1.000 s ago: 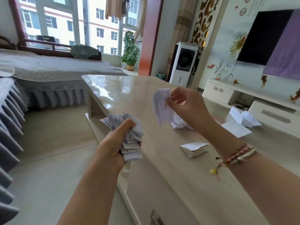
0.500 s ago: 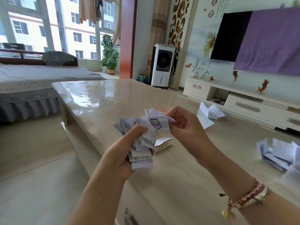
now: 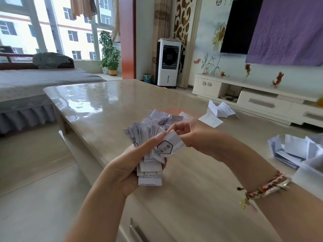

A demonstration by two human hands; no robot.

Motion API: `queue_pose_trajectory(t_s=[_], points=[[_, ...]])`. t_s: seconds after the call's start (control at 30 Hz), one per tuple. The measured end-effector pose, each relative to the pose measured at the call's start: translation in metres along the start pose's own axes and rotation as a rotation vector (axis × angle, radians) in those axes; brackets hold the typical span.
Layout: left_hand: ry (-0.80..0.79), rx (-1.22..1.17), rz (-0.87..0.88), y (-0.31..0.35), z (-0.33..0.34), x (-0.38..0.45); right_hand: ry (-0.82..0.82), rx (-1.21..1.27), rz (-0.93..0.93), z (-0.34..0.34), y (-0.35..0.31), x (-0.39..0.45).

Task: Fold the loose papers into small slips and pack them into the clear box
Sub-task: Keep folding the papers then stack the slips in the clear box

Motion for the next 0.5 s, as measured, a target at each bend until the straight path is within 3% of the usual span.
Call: queue_pose_trajectory(t_s=[0.17,0.33,0.5], points=[[0.115,0.206,0.02,0.005,-0.007,-0.009,-0.038,-0.018,0.069,0.004,0.006,0.001],[0.197,0.065,0.026,0.004,-0.01,-0.012,0.007,-0.052,0.037,-0.001,0.001,0.0],[0.318,-0.012,0.0,0.003,-0.035,-0.009,0.199,-0.53,-0.124,-0.01,0.015,0.004]])
Point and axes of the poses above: each hand's wrist, its own x-axis towards the middle knuckle, its own z-axis out of the palm, y = z × x, the point moved 7 cm from there along x, towards the middle knuckle, and after that the axes turned 7 degrees about x, right-handed, at the moved point
